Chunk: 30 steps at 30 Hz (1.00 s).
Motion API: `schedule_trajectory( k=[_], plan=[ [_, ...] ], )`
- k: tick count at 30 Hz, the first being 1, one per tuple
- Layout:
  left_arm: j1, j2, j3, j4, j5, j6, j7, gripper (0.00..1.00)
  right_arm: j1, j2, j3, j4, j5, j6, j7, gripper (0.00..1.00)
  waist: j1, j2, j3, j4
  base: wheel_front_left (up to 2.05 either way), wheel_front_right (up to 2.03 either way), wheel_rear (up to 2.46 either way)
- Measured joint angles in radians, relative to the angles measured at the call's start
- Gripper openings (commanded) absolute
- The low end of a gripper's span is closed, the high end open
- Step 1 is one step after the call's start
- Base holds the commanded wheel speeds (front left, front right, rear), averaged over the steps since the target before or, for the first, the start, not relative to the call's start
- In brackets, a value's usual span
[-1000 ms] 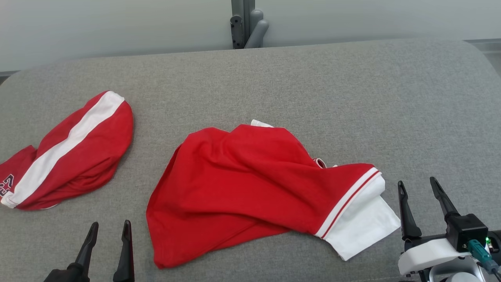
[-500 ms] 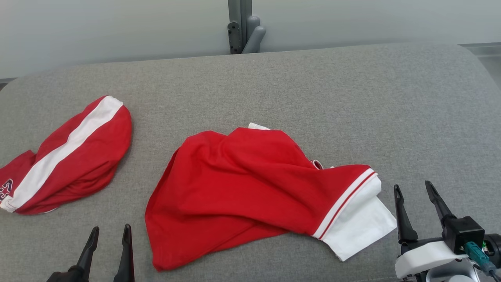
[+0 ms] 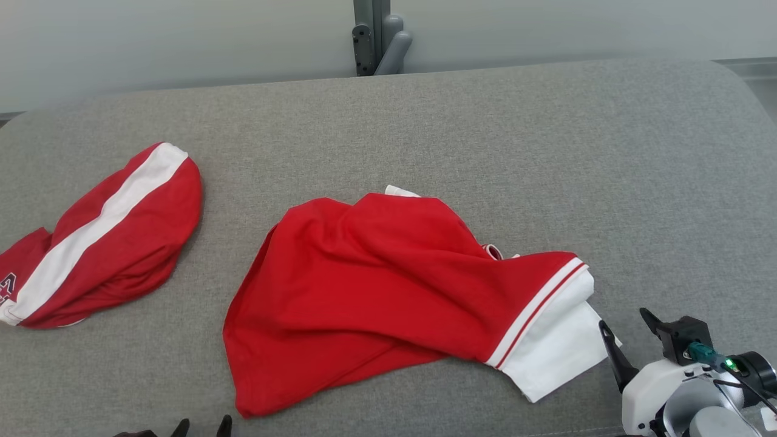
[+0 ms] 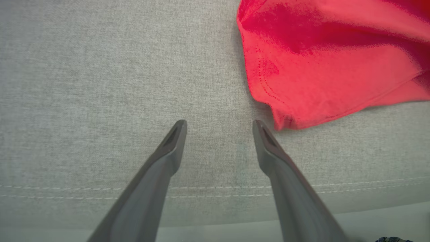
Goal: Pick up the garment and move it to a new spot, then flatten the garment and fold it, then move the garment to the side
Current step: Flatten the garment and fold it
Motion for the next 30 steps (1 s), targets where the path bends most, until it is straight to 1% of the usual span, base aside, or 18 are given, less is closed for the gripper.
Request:
schedule_trajectory(
  k=[4,6,9,11,19,25,28,30],
  plan=[
    [-0.003,-0.007,-0.021,-0.041,-0.057,0.0,0.077,1.0,-0.059,-0.027,0.073,0.081,0.051,0.0,0.06,1.0,0.0,0.0,0.013,0.008,0.0,0.0,0.0],
    [-0.004,-0.005,-0.038,-0.058,-0.08,0.0,0.114,1.0,-0.084,-0.037,0.128,0.116,0.085,0.0,0.089,1.0,0.0,0.0,0.02,0.01,0.0,0.0,0.0],
    [-0.012,0.009,-0.066,-0.082,-0.089,0.0,0.169,1.0,-0.127,-0.059,0.197,0.158,0.129,0.0,0.127,1.0,0.0,0.0,0.033,0.013,0.0,0.0,0.0],
    [-0.029,0.01,-0.067,-0.097,-0.098,0.0,0.189,1.0,-0.158,-0.075,0.239,0.175,0.16,0.0,0.144,1.0,0.0,0.0,0.043,0.015,0.0,0.0,0.0],
    [-0.046,0.017,-0.088,-0.146,-0.148,0.0,0.245,1.0,-0.222,-0.098,0.335,0.23,0.238,0.0,0.142,1.0,0.0,0.0,0.063,0.008,0.0,0.0,0.0],
    [-0.026,0.019,-0.103,-0.206,-0.234,0.0,0.283,1.0,-0.24,-0.104,0.377,0.267,0.277,0.0,0.116,1.0,0.0,0.0,0.053,0.003,0.0,0.0,0.0],
    [-0.028,0.036,-0.108,-0.201,-0.241,0.0,0.287,1.0,-0.249,-0.103,0.397,0.289,0.291,-0.001,0.098,1.0,0.0,0.0,0.048,0.002,0.0,0.0,0.0],
    [-0.032,0.033,-0.112,-0.189,-0.251,0.0,0.284,1.0,-0.255,-0.103,0.408,0.3,0.301,-0.001,0.089,1.0,0.0,0.0,0.046,0.001,0.0,0.0,0.0]
  ],
)
